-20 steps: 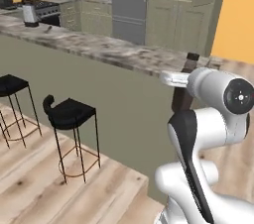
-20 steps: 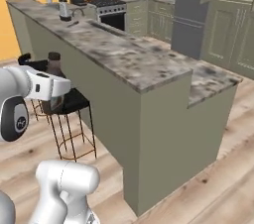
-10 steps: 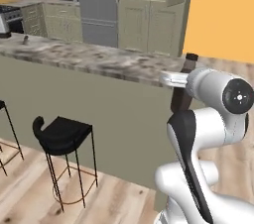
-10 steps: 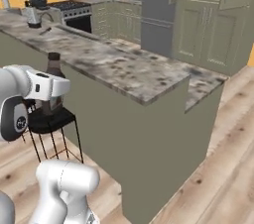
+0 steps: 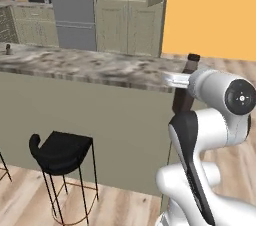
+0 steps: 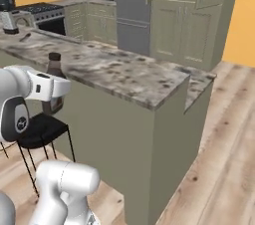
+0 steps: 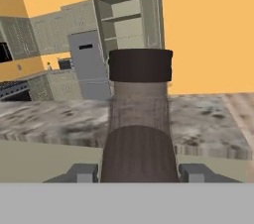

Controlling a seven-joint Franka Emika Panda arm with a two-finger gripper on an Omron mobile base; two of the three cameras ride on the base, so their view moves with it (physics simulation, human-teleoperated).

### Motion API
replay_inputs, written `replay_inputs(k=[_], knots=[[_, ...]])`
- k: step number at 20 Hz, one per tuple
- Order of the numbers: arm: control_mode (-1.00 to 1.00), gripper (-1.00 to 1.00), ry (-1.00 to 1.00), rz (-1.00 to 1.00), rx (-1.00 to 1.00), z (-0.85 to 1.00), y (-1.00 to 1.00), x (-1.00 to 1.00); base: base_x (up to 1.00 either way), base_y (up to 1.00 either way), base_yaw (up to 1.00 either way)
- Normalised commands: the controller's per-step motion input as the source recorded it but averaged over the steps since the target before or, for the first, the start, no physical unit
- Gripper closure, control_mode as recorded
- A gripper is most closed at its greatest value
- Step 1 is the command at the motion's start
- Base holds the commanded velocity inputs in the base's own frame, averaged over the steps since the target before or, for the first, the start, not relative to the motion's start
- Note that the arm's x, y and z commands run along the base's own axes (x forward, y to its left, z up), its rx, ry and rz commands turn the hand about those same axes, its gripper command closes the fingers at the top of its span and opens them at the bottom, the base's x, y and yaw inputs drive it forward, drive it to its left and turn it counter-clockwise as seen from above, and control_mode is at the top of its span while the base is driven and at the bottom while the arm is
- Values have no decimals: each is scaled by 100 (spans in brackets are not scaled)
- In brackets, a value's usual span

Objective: Move the syrup bottle and condiment bottle from the cabinet to the dining counter.

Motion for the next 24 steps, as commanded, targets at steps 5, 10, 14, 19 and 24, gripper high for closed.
replay_inputs(k=[5, 10, 14, 19, 24], knots=[[100, 100, 0, 0, 0, 0, 0, 0, 44, 47, -22], [100, 100, 0, 0, 0, 0, 0, 0, 44, 56, -24], [100, 100, 0, 0, 0, 0, 0, 0, 53, 50, -23], [-100, 100, 0, -3, -1, 4, 2, 0, 14, 19, -15], [-100, 100, -10, -18, -11, 30, 9, 8, 0, 0, 0]])
